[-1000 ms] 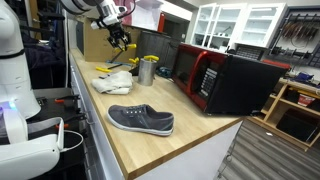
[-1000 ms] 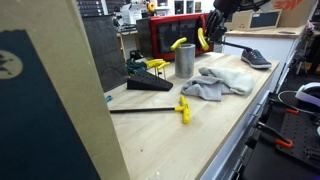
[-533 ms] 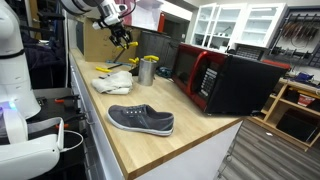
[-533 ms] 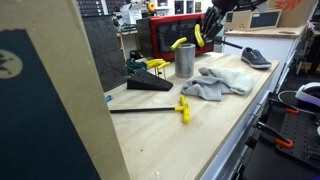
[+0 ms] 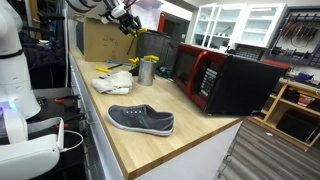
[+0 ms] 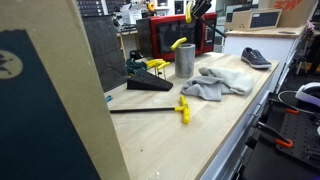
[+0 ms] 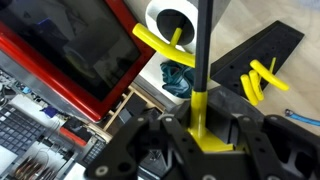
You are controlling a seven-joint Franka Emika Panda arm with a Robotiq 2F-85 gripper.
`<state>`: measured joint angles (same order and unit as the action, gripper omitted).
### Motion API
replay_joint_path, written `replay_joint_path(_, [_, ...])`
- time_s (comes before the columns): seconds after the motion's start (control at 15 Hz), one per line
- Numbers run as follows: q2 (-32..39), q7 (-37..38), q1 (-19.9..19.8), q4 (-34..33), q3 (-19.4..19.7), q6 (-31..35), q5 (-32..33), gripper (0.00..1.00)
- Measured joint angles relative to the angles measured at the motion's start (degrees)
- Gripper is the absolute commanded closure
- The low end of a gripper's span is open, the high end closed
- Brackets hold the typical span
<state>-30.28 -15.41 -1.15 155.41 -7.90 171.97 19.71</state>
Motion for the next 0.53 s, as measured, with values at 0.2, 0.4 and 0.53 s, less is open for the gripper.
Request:
replay_joint_path(0.2, [1.7,1.9,-4.5,-1.4,-2.9,4.1,0.0,0.95])
replay_joint_path(0.4, [4.0,4.3,-10.5,-2.5,-7.3,8.4,0.0,0.95])
replay_joint_path(0.53, [5.8,5.9,-14.7,-3.3,-10.7,10.6,0.0,0.95])
